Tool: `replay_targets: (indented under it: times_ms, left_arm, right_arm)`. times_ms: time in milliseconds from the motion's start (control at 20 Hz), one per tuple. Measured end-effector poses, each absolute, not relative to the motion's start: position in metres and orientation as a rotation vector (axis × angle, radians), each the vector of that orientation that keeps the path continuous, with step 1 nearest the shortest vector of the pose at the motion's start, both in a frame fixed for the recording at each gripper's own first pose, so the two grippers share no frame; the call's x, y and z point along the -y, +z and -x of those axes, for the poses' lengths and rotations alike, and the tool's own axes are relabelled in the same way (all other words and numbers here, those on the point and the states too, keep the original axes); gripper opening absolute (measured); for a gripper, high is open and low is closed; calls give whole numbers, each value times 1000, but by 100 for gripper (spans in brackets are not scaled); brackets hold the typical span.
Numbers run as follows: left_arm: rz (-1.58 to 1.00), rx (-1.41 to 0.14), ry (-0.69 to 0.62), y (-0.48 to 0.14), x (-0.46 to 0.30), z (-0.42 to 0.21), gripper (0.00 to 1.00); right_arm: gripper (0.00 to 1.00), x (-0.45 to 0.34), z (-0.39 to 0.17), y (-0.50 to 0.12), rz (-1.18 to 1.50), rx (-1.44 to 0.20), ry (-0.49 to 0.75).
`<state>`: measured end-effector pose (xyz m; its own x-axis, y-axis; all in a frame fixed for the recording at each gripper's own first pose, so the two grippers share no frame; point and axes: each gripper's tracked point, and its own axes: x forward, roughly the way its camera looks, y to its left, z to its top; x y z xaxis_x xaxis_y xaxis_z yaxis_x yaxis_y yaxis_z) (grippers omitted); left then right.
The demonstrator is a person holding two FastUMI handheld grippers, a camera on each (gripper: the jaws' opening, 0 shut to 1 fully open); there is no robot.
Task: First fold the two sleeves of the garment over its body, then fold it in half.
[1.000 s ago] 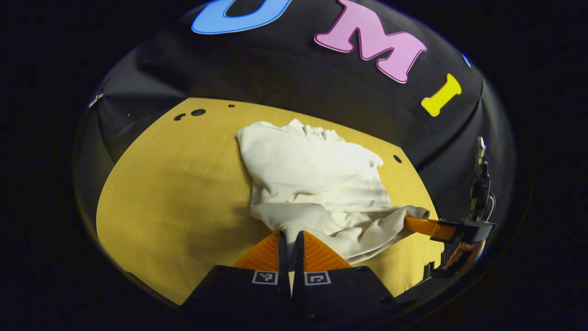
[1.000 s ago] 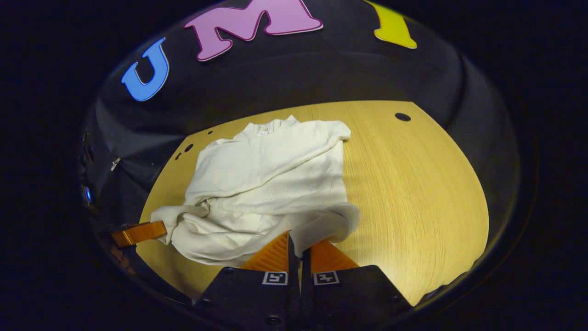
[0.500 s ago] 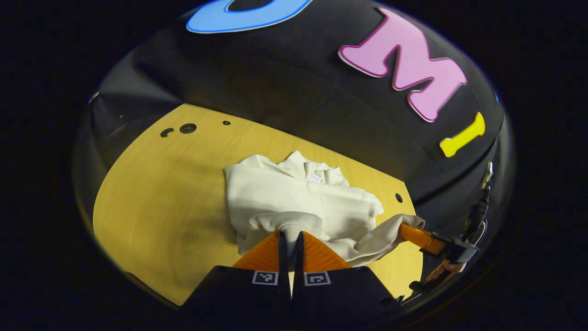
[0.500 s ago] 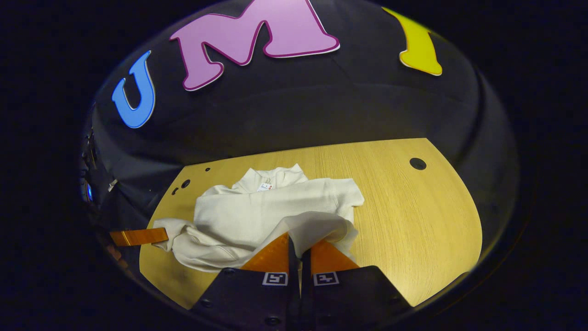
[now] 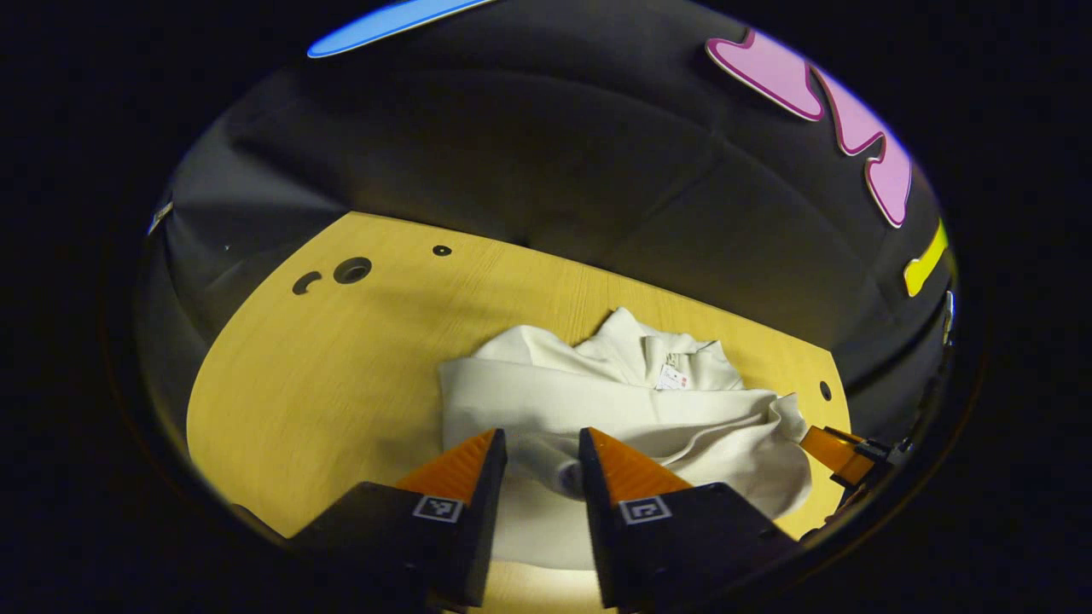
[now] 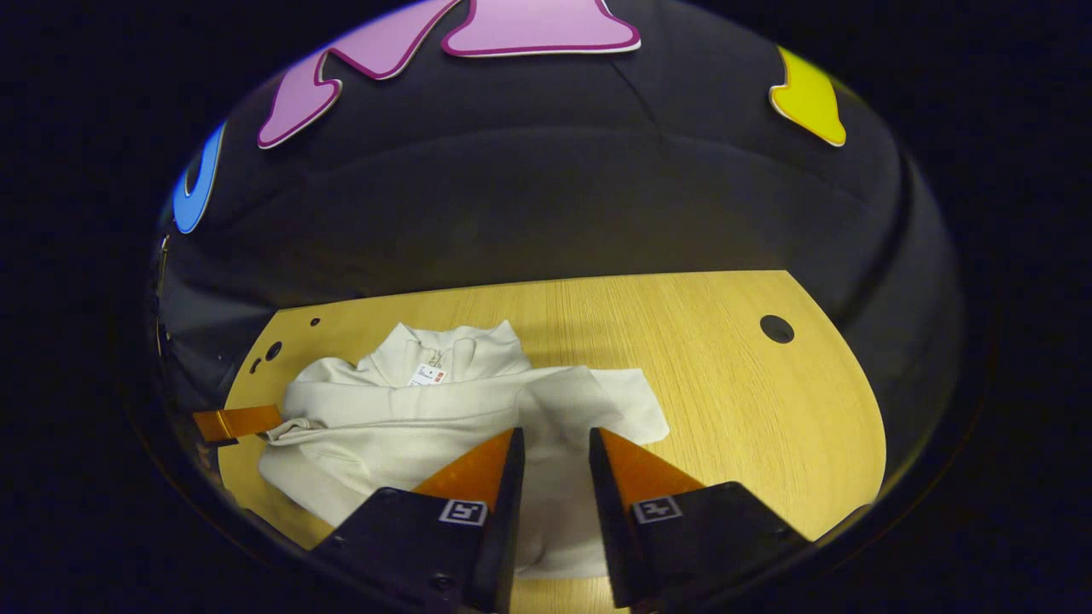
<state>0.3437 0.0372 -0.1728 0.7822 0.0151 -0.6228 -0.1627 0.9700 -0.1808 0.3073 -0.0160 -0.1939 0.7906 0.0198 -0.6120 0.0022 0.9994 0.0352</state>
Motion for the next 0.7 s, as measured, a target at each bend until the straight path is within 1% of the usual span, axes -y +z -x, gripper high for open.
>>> replay_targets:
  times_ms: [50, 100, 150, 200, 250, 300, 350, 700]
  left_arm:
    - [212, -663, 111, -173, -41, -342, 56]
    - [201, -649, 124, -170, -46, -341, 70]
    - [204, -633, 123, -166, -45, -342, 84]
    - [212, -613, 120, -160, -45, -341, 99]
    - [215, -594, 118, -154, -45, -340, 98]
    - [211, -584, 113, -150, -45, -337, 98]
    - [182, -573, 106, -144, -45, -330, 98]
    - [4, -408, 34, -88, -32, -270, 98]
  right_arm:
    - [64, 16, -306, -196, -36, -665, 19]
    - [59, 20, -304, -194, -22, -662, 18]
    - [76, 20, -303, -192, -11, -655, 26]
    - [81, 20, -299, -189, -2, -649, 33]
    - [96, 20, -295, -187, 6, -642, 31]
    - [100, 21, -291, -183, 8, -629, 26]
    - [99, 16, -283, -177, -4, -614, 27]
    - [99, 9, -226, -135, -35, -531, 25]
